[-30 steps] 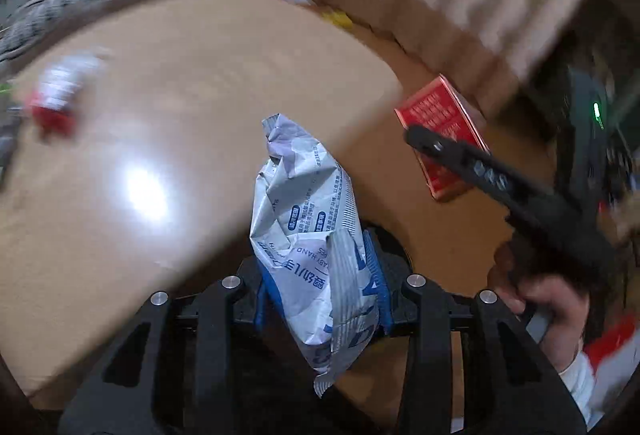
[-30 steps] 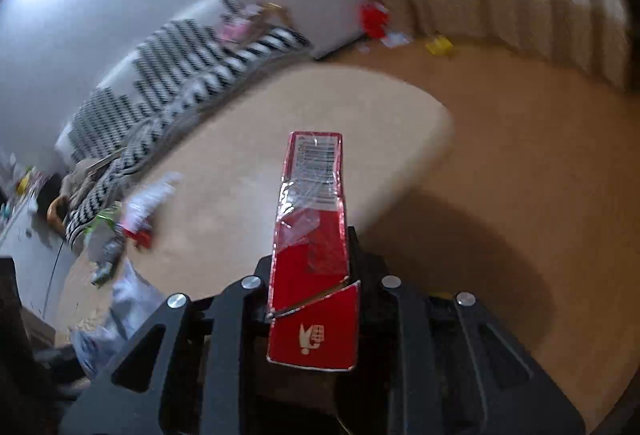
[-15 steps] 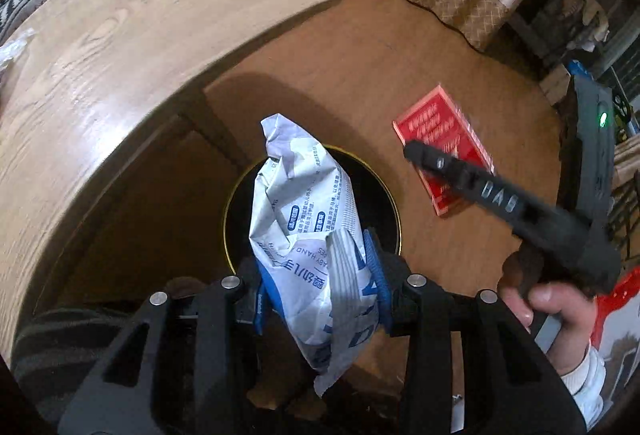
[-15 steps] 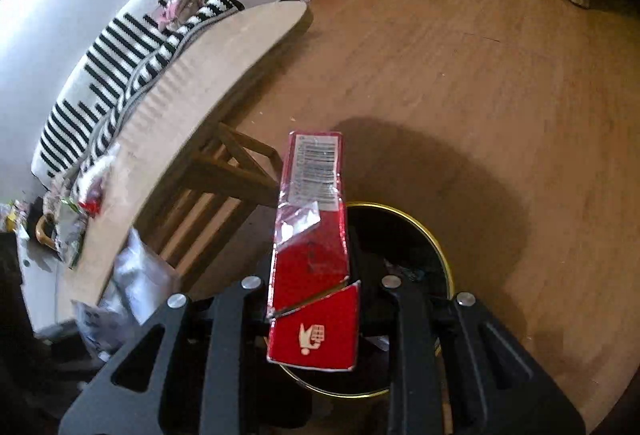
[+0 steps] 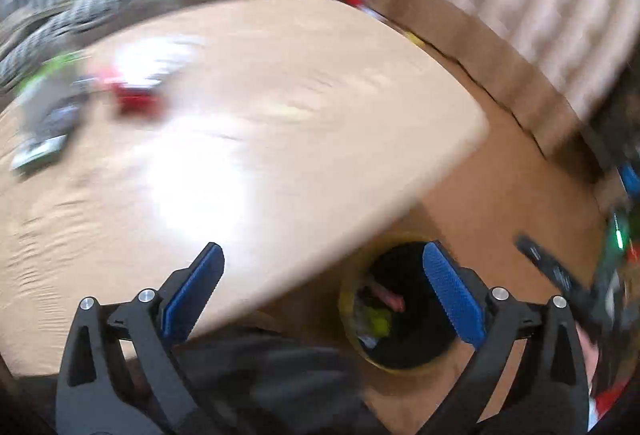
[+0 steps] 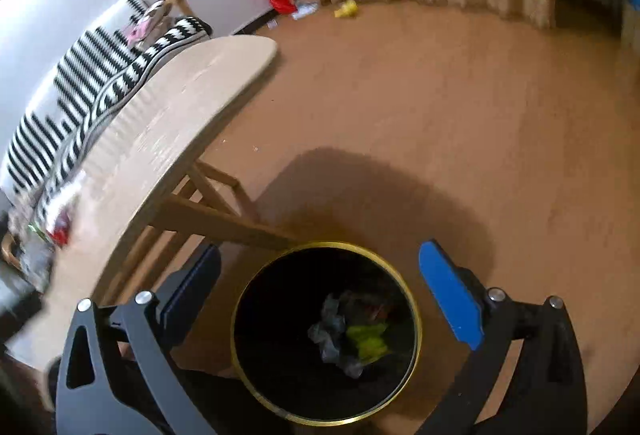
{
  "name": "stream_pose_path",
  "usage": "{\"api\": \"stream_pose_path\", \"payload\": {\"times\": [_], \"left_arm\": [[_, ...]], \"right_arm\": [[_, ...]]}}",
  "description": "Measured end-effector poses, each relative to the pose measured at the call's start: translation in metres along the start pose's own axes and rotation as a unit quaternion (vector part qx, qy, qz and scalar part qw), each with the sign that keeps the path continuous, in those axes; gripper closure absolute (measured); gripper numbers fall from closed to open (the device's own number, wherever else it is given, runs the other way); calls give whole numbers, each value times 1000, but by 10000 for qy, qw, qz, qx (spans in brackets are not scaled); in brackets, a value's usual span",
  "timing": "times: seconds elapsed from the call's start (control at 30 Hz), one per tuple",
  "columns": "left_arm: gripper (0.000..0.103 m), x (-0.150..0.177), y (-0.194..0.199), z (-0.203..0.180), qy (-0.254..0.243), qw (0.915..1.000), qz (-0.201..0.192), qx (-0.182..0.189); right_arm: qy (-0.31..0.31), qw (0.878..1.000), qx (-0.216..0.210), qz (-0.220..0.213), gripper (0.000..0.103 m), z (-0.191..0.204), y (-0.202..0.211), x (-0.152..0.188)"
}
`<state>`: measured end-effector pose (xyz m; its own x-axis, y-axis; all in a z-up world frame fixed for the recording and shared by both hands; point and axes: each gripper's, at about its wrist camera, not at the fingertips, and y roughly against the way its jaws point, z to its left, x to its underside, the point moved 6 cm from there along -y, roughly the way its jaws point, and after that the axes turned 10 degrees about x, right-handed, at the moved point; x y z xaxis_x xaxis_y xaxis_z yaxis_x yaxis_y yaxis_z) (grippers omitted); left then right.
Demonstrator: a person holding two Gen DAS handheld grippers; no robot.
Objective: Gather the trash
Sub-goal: 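Carry the bag and red box to the bin and release both, then grasp the green-white carton with left tool while right tool grasps the clear plastic bag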
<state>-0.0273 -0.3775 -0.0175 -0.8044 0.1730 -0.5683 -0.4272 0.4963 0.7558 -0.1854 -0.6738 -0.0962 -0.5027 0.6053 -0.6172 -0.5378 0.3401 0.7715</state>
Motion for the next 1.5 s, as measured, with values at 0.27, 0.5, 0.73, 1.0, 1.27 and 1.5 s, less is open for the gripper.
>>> {"api": "stream_pose_path", "payload": {"times": [0.27, 0.5, 0.73, 1.0, 1.27, 1.5], "left_arm": [[6, 0, 99, 210, 1905, 9704, -844, -1219], [6, -25, 125, 288, 2227, 9555, -1127, -1571], [6, -83, 90, 315, 2029, 9615, -1098, -1492], [6, -121, 35, 312, 1187, 9767, -668, -1659], [6, -141, 41, 310, -322, 9853, -750, -1500], [6, -147, 17, 324, -764, 9927, -384, -852]], "right_arm": [[643, 9960, -621, -92, 7, 121, 8, -13], [1594, 9772, -1383, -218, 7, 276, 25, -17], [1898, 9626, -1900, -351, 7, 406, 26, -38], [2317, 9563, -1779, 114, 7, 503, -35, -34], [2315, 9534, -1849, 567, 7, 525, -70, -28], [2251, 9488, -2050, 842, 7, 528, -79, -24]]}}
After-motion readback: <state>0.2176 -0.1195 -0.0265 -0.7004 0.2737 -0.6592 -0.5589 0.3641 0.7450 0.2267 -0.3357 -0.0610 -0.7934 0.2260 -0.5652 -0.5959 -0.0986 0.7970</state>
